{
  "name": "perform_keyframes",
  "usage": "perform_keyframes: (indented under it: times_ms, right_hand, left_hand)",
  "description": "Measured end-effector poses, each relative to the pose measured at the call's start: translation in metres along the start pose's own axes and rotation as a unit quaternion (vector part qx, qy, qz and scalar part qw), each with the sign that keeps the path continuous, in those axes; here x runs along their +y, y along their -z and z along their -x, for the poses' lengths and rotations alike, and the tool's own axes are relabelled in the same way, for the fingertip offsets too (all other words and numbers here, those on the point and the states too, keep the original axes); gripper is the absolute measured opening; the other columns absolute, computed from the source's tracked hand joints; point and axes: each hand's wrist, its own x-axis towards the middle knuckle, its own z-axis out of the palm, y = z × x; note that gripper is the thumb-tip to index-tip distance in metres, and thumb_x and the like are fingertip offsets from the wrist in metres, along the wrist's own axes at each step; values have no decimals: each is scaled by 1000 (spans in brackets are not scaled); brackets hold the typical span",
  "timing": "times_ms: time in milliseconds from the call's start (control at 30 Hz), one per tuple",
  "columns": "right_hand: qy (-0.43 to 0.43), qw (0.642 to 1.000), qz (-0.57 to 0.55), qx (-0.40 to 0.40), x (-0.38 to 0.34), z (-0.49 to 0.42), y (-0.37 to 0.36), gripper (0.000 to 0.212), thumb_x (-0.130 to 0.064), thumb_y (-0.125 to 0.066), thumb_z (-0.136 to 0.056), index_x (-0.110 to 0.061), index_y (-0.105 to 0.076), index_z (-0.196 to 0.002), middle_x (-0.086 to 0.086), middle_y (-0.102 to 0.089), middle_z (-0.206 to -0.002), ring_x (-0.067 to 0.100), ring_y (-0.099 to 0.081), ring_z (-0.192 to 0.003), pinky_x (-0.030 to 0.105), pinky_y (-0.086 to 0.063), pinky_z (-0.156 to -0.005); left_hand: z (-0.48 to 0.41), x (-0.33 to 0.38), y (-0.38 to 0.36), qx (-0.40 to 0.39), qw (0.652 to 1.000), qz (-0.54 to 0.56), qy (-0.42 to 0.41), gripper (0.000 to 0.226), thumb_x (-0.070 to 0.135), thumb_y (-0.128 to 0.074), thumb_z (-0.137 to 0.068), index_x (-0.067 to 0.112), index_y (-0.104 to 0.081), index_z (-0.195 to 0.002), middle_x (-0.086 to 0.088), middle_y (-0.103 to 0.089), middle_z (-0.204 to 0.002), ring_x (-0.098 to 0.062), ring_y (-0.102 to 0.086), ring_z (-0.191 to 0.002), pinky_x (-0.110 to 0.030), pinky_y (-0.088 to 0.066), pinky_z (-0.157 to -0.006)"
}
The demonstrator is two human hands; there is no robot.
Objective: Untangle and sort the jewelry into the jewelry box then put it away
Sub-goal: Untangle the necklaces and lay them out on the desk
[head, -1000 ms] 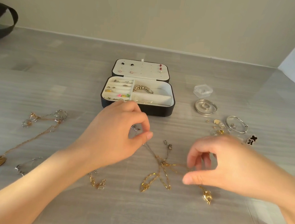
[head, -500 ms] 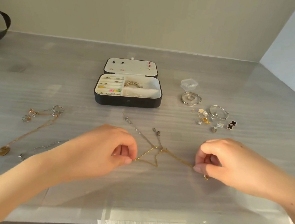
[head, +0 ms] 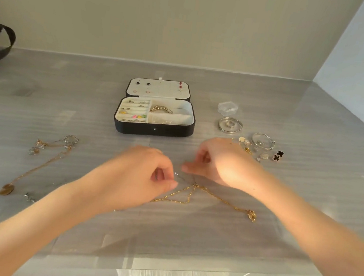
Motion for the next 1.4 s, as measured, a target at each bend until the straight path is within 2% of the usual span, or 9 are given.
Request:
perform_keyframes:
  times_ms: [200, 367, 600, 800, 967, 1133, 1233, 1300, 1400]
  right_hand:
    - [13, 996, -54, -72, -4, -15, 3, 15, -28, -66, -85, -14, -70, -84, 6, -66, -87, 22, -59, -77, 25, -42, -64]
    - [39, 973, -227, 4, 13, 14, 12, 15, -16, -61, -86, -19, -56, -72, 0, -63, -65, 10, -54, -55, 26, -44, -56]
    - [67, 936, -346, 21, 24, 58, 20, 14, -2, -62, -82, -14, -61, -75, -5, -63, -63, 8, -60, -59, 24, -50, -57]
    - [110, 949, -293, 42, 25, 81, 14, 19, -3, -63, -81, -21, -64, -74, -6, -67, -75, 11, -60, -68, 25, -49, -68]
    - [124, 968, -212, 45, 26, 97, -1, 22, -7, -66, -80, -28, -63, -74, -17, -63, -74, 1, -56, -64, 11, -43, -62]
    - [118, 979, -156, 65, 33, 99, -7, 10, -13, -69, -79, -23, -68, -77, -22, -59, -63, -9, -54, -65, 5, -36, -60]
    - [94, 985, -70, 126, 45, 91, -10, 6, -23, -71, -79, -26, -65, -79, -21, -54, -68, -1, -52, -71, 11, -35, -64]
    - [66, 990, -21, 125, 52, 89, -11, 8, -33, -69, -80, -29, -61, -83, -18, -53, -76, 2, -49, -76, 17, -36, -70]
    - [44, 994, -14, 98, 56, 88, -9, 11, -36, -64, -83, -31, -57, -78, -11, -52, -78, 0, -47, -73, 16, -36, -67]
  left_hand:
    - [-11, 6, -17, 13, 999, 31, -1, 12, 34, -69, -78, 24, -64, -81, 11, -58, -81, -3, -53, -75, -23, -44, -75]
    - [-10, 2, -26, 21, 999, 30, -17, 22, 38, -70, -77, 30, -60, -95, 14, -52, -85, -2, -49, -81, -20, -40, -78]
    - [-8, -3, -27, -13, 999, -13, -32, 46, 47, -56, -86, 45, -44, -131, 15, -45, -95, -3, -43, -94, -19, -36, -84]
    - [-8, -5, -25, -37, 990, -126, -60, 51, 63, -33, -89, 51, -25, -138, 16, -33, -97, -5, -33, -100, -18, -30, -88]
    - [-5, -9, -24, -60, 979, -180, -75, 84, 74, 3, -61, 53, -13, -140, 15, -28, -99, -5, -31, -101, -17, -28, -88]
    - [-6, -12, -23, -90, 980, -166, -71, 86, 78, -1, -57, 55, -10, -139, 18, -25, -98, -2, -26, -99, -16, -24, -88]
    - [-8, -11, -21, -108, 977, -172, -68, 87, 79, -5, -56, 54, -11, -139, 18, -24, -96, -1, -25, -98, -16, -23, -88]
    - [-10, -9, -19, -107, 978, -171, -62, 75, 79, -19, -70, 53, -14, -140, 17, -25, -97, -2, -25, -97, -17, -23, -88]
    - [-11, -9, -17, -68, 985, -148, -57, 50, 56, -40, -90, 47, -29, -138, 12, -32, -102, -5, -29, -100, -19, -27, -90]
